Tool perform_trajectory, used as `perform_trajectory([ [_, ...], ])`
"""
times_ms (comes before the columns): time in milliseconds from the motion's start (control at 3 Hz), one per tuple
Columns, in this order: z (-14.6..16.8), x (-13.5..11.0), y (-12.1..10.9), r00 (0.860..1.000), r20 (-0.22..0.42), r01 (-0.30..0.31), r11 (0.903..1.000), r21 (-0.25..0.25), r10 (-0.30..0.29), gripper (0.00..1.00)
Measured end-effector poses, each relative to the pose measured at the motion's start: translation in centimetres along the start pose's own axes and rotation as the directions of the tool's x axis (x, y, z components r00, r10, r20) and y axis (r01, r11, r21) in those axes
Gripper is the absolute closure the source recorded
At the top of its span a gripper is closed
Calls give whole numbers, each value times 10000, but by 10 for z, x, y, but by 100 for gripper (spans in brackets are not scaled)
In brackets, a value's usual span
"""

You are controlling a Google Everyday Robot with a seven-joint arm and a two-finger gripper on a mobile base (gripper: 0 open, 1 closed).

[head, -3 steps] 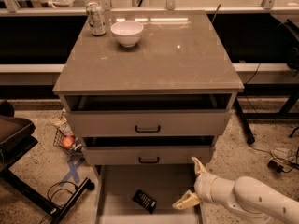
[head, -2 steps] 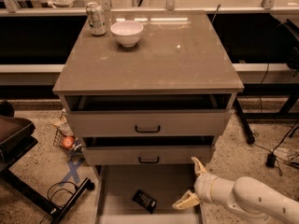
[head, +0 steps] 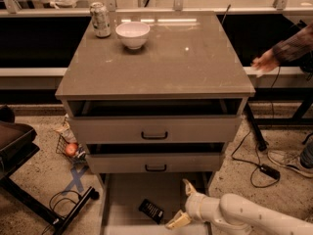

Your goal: Pick rxbar chocolate from bottom drawer and place on counter

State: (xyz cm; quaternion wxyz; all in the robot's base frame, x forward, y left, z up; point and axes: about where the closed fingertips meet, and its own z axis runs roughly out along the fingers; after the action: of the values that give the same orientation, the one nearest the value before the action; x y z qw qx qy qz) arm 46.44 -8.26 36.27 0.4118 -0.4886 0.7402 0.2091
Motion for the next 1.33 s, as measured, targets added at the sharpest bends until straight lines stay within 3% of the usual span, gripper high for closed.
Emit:
perform_trajectory([
  [333, 60, 28, 15, 9967, 556, -554, 9970, -539, 584, 0],
  [667, 118, 59, 41, 9845, 1037, -1322, 9868, -941, 1417, 0],
  [1000, 117, 58, 40, 9848, 1039, -1299, 9871, -934, 1394, 0],
  [1333, 175, 70, 27, 9890, 1209, -746, 9930, -920, 856, 0],
])
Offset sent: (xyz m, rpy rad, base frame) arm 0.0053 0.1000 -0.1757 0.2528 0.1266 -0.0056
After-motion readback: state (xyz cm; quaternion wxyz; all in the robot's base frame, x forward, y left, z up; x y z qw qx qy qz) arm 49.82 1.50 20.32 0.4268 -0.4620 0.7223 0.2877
